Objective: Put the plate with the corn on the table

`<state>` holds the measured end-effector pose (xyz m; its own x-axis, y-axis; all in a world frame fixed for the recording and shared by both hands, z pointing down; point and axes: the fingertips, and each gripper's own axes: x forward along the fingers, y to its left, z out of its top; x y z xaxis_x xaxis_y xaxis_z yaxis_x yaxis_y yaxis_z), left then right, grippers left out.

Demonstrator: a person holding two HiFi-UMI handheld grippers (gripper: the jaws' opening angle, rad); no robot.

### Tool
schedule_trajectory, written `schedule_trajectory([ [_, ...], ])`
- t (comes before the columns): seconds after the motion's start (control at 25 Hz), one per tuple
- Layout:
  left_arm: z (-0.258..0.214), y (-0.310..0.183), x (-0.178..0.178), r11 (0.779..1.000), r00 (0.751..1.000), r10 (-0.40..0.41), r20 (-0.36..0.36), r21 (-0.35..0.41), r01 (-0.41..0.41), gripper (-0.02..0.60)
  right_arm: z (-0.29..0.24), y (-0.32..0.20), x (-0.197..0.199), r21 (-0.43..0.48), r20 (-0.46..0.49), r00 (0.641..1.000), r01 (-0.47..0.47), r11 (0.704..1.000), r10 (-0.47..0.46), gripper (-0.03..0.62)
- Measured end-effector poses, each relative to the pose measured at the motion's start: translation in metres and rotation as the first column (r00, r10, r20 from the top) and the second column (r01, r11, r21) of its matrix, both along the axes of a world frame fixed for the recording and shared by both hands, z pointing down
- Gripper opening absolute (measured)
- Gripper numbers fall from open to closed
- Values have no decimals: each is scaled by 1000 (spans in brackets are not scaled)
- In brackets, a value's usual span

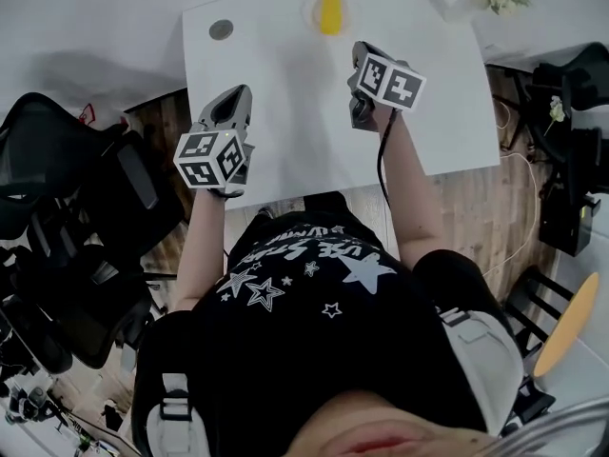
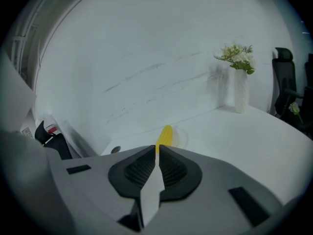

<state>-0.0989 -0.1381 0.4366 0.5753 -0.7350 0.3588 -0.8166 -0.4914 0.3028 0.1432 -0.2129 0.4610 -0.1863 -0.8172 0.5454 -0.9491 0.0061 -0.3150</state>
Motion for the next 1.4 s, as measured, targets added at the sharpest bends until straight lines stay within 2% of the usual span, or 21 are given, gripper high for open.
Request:
schedule_trajectory([
  [0.24,-8,47,-36,999,999,39,-22,16,-39,6,-16,64,-26,25,6,998,-55,998,55,23],
  [0.4,-22,74,-48,995,996,88,-32,49,-86,6,-26,110,-34,37,-3,995,-100,994,101,17],
  [0.6,-36,111,-67,985,987,153,-42,88,-149,6,-40,170,-65,87,70,995,-80,993,74,11],
  [0.84,-35,149,-90,970,972,230,-50,87,-225,6,-38,236,-97,89,49,995,-95,992,91,6],
  [0.96,-27,166,-86,960,960,276,-53,73,-272,6,-29,268,-97,74,51,991,-125,989,121,6],
  [1.16,-15,196,-71,930,929,366,-53,52,-363,6,-16,320,-84,34,107,970,-222,975,217,6],
  [1.32,-16,201,-63,927,924,376,-73,39,-374,6,-18,344,-76,22,112,962,-254,967,250,6],
  [1.4,-19,208,-50,917,913,399,-80,44,-397,6,-19,353,-68,17,111,958,-267,963,264,6],
])
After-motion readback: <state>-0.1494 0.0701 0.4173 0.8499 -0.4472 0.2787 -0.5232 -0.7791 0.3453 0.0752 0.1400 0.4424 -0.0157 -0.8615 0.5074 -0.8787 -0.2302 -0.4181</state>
